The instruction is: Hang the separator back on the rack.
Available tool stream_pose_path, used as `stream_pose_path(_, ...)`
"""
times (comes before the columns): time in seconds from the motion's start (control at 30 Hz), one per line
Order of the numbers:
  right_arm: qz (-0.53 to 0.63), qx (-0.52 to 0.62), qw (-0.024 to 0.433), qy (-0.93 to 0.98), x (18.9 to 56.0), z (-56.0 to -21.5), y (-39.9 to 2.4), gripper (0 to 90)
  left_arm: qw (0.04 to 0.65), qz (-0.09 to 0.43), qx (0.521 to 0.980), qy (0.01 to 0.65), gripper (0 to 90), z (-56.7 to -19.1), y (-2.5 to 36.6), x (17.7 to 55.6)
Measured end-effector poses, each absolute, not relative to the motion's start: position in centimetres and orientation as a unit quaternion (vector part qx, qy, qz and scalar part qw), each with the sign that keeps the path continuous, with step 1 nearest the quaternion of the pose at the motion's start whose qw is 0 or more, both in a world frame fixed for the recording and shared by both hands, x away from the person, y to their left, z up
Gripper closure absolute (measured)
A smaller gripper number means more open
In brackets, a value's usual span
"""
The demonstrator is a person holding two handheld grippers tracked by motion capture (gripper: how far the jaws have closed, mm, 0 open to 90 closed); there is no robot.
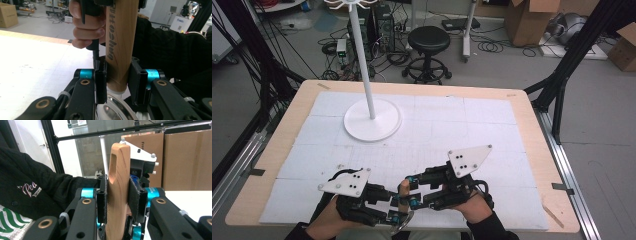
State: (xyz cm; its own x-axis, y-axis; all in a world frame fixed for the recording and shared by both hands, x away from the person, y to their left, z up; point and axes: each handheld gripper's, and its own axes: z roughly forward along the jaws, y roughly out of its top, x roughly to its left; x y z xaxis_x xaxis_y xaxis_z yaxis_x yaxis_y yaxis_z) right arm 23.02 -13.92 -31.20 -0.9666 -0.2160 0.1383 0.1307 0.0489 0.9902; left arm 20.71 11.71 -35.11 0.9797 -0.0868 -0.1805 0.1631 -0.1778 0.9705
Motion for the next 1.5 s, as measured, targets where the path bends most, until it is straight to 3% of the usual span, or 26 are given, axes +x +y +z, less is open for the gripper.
stream_pose_path(0.1,-0.696,0.013,0.111,-0.709,22.7,-31.1,-13.9,72.2,0.651,-0.092,0.753,0.038,69.1,-35.1,12.0,21.0)
stream_pose_path(0.13,-0.696,0.013,0.111,-0.709,22.7,-31.1,-13.9,72.2,0.651,-0.092,0.753,0.038,62.5,-35.1,12.0,21.0)
stream_pose_path(0.17,-0.700,-0.016,0.078,-0.710,22.4,-30.9,-13.9,72.3,0.656,-0.084,0.748,0.051,50.9,-35.1,12.1,21.0)
stream_pose_path(0.2,-0.701,-0.038,0.063,-0.710,22.3,-30.9,-14.0,72.3,0.662,-0.072,0.743,0.067,45.0,-35.1,12.2,21.2)
stream_pose_path(0.3,-0.699,-0.106,0.007,-0.707,22.0,-30.6,-13.9,72.3,0.667,-0.035,0.738,0.097,41.8,-35.1,12.7,21.5)
stream_pose_path(0.33,-0.698,-0.123,-0.004,-0.705,21.9,-30.6,-14.0,72.3,0.665,-0.006,0.738,0.114,41.5,-35.0,12.8,21.5)
stream_pose_path(0.47,-0.705,-0.161,-0.031,-0.690,21.5,-30.3,-13.8,72.3,0.663,0.027,0.737,0.132,41.2,-35.0,12.8,21.3)
stream_pose_path(0.6,-0.687,-0.183,-0.074,-0.699,20.9,-30.3,-13.3,72.3,0.662,0.042,0.734,0.145,43.2,-35.0,12.4,21.2)
stream_pose_path(0.93,-0.681,-0.181,-0.063,-0.707,20.7,-30.6,-12.6,72.2,0.652,0.042,0.745,0.137,56.8,-35.0,12.5,21.2)
stream_pose_path(1.07,-0.681,-0.183,-0.060,-0.707,20.7,-30.7,-12.5,72.2,0.647,0.045,0.749,0.138,68.9,-35.0,12.6,21.3)
stream_pose_path(1.2,-0.678,-0.188,-0.053,-0.708,20.8,-30.8,-12.5,71.4,0.643,0.043,0.752,0.137,72.2,-35.0,12.6,21.3)
stream_pose_path(1.27,-0.685,-0.198,-0.054,-0.699,20.9,-30.8,-12.8,45.4,0.643,0.040,0.750,0.150,72.3,-35.1,12.8,21.5)
stream_pose_path(1.3,-0.685,-0.206,-0.058,-0.696,21.0,-30.8,-13.1,39.9,0.643,0.040,0.749,0.155,72.3,-35.2,13.0,21.7)
stream_pose_path(1.33,-0.685,-0.206,-0.058,-0.696,21.0,-30.8,-13.1,39.9,0.643,0.040,0.749,0.155,72.4,-35.2,13.0,21.7)
stream_pose_path(1.37,-0.685,-0.215,-0.070,-0.692,20.9,-30.7,-14.2,30.2,0.643,0.041,0.747,0.161,72.4,-35.2,13.2,21.8)
stream_pose_path(1.5,-0.678,-0.234,-0.102,-0.690,20.6,-31.0,-16.6,23.4,0.644,0.044,0.742,0.181,72.4,-35.3,14.0,22.4)
